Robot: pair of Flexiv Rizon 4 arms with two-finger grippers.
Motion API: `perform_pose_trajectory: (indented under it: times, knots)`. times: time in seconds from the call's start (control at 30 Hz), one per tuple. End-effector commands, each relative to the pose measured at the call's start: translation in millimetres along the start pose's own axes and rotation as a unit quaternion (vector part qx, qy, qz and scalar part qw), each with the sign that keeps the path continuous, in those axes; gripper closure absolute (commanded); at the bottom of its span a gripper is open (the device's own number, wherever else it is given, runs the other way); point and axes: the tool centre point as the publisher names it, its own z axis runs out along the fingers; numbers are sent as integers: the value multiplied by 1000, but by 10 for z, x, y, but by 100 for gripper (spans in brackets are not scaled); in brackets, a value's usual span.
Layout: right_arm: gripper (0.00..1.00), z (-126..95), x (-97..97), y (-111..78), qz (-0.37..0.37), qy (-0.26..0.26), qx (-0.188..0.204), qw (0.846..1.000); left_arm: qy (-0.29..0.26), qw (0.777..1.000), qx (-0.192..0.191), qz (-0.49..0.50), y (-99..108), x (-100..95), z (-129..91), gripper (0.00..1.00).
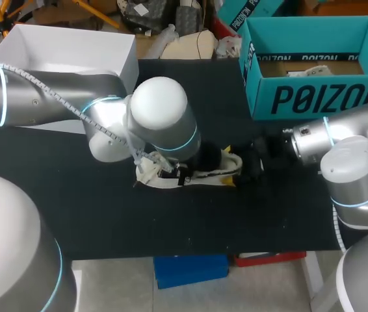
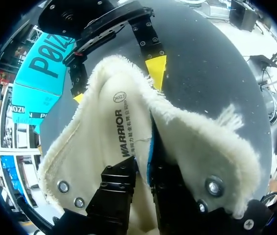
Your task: Take the shoe out of the shoebox, open the shoe tongue, remove and reinsert the insole, then place the shoe into the shoebox
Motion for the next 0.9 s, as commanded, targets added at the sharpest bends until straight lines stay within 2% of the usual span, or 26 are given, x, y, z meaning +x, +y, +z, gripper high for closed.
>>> perform_pose_trajectory:
  times: [0.03,0.3,0.63,0.9]
  knots:
    - [100,0,8,-20,0,1,0,1000,23,999,34,-5,34,-136,794,100]
    - [100,0,8,-20,0,1,0,1000,47,996,69,-25,-53,-129,516,100]
    - [100,0,8,-20,0,1,0,1000,58,993,92,-40,-103,-131,320,100]
    - [100,0,8,-20,0,1,0,1000,64,989,117,-60,-71,-223,147,100]
